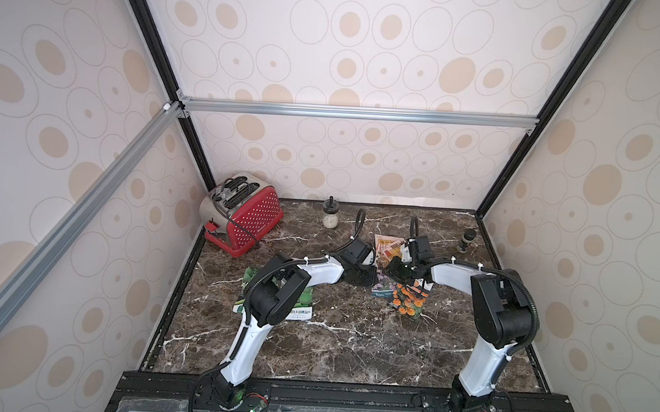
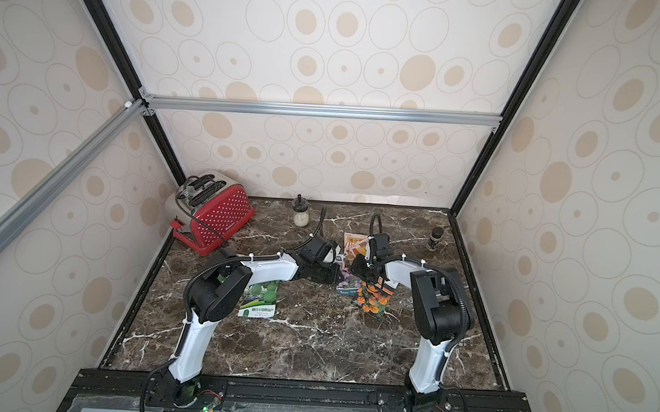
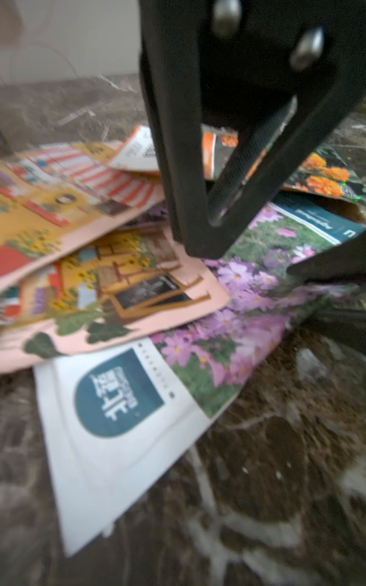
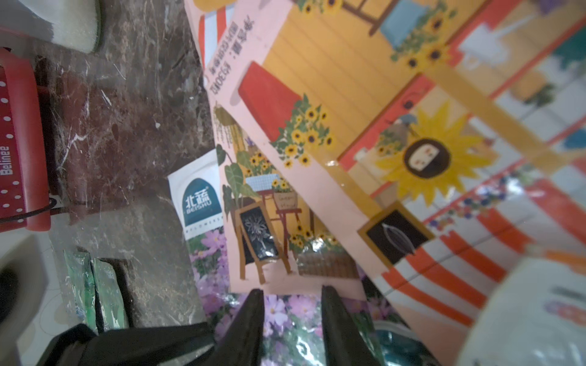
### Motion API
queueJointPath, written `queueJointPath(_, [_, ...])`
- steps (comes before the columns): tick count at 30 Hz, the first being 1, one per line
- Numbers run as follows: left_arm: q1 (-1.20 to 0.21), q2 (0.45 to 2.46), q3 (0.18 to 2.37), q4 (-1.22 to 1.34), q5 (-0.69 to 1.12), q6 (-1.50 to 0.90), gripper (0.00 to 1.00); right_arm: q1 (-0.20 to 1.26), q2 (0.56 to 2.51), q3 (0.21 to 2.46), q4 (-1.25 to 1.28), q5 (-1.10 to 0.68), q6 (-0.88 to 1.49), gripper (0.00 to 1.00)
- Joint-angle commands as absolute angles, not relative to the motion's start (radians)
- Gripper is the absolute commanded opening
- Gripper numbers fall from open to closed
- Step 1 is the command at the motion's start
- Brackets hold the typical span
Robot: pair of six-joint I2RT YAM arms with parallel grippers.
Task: Arrange the seed packets in a row
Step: Pick up the seed packet from the center of the board.
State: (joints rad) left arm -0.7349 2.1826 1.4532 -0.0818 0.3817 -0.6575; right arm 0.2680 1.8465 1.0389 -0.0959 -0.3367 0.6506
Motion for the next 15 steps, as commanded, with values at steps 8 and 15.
queueJointPath(8, [-0.721, 2.131, 1.459, -0.241, 0.315, -0.613, 0.00, 0.266, 1.762, 1.016, -0.096, -0.345, 0.636, 0.38])
queueJointPath(15, [-0.678, 1.965, 1.424, -0.419, 0.277, -0.543, 0.00, 0.266, 1.676, 1.059, -0.154, -0.309, 0.582, 0.42])
